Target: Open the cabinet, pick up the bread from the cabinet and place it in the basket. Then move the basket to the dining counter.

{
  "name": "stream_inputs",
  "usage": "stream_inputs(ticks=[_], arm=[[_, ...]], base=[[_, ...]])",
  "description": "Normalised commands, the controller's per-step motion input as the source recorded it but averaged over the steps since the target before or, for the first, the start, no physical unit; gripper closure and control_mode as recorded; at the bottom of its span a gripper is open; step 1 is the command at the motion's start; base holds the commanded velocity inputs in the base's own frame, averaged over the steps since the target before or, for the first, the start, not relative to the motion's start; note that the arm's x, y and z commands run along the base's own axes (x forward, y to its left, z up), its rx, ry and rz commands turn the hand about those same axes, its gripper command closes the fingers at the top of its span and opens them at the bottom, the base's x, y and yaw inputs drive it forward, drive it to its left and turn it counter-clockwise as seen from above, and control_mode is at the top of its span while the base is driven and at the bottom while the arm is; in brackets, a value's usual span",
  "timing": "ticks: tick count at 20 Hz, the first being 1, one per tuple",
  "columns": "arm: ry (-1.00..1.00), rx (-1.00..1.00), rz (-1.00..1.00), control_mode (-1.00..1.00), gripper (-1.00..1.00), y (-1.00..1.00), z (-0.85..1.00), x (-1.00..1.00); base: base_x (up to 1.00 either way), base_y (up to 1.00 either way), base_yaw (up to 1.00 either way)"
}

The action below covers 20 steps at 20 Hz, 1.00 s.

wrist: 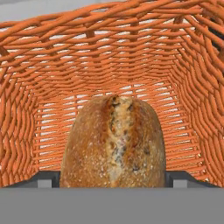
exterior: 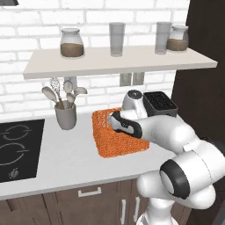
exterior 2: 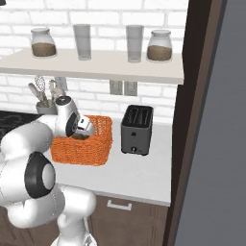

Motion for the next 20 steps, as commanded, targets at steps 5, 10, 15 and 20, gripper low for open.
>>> stream_inputs(ticks=[5, 10, 15, 20], arm=[[0.05, 0.00, 0.00, -1.00, 1.00, 0.00, -0.37, 0.20], [0.00, 0.00, 0.00, -1.00, -1.00, 0.05, -0.06, 0.00], [-0.04, -0.04, 0.00, -1.00, -1.00, 0.08, 0.07, -0.03], [-0.01, -0.06, 0.01, -1.00, -1.00, 0.02, 0.19, 0.00]], base=[[0.00, 0.00, 0.00], [0.00, 0.00, 0.00], [0.00, 0.00, 0.00], [0.00, 0.00, 0.00]])
